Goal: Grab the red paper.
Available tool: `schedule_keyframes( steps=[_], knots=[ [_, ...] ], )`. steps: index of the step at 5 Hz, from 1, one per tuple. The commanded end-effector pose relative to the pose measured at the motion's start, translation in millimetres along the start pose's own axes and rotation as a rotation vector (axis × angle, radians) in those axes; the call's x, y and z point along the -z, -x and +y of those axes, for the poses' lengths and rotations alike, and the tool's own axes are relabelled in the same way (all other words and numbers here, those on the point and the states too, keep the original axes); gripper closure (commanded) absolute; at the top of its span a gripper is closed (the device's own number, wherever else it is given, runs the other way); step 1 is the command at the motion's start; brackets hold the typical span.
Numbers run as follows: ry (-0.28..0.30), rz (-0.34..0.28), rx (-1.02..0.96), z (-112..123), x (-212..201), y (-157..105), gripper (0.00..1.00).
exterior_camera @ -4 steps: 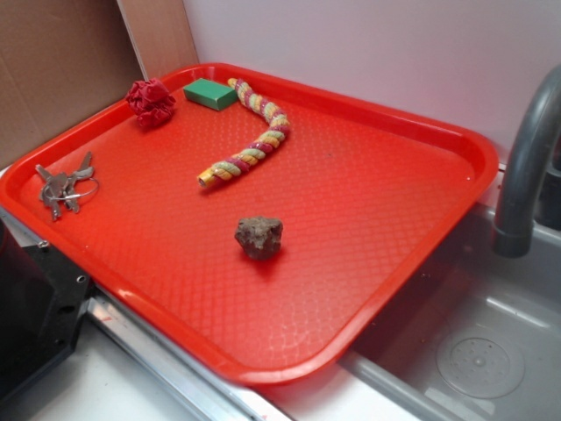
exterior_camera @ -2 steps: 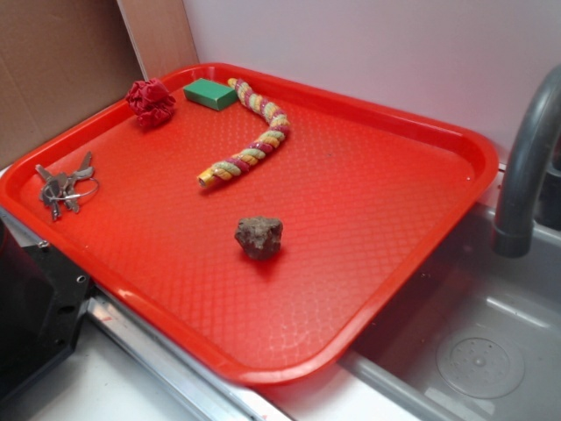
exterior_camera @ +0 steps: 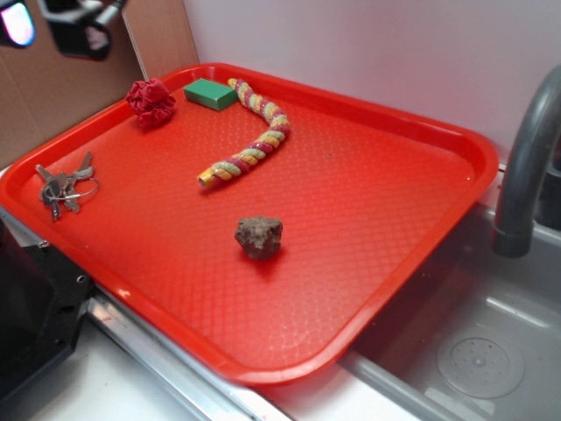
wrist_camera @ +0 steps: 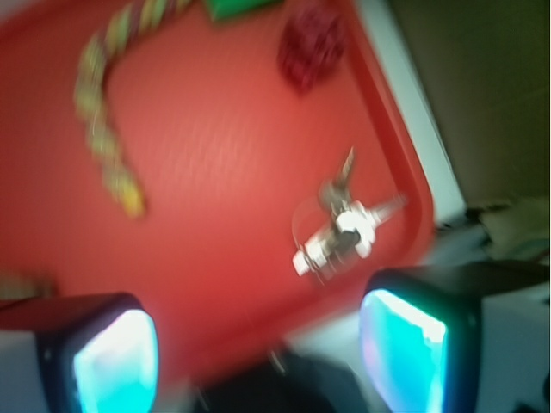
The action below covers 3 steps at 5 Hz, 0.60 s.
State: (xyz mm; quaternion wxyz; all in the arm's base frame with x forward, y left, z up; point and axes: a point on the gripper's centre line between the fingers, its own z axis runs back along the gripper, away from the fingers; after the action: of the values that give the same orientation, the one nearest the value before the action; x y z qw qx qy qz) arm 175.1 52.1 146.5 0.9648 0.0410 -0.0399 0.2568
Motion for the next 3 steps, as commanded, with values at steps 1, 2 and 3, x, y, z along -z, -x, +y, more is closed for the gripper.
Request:
schedule_keyframes(
  steps=[1,2,3],
  knots=[
    [-0.025,-0.115,-0.349,18,29,-49,0.0],
    [-0.077,-0.112,-0.32,32,29,-67,0.0],
    [-0.077,-0.112,-0.32,32,29,-67,0.0]
  ],
)
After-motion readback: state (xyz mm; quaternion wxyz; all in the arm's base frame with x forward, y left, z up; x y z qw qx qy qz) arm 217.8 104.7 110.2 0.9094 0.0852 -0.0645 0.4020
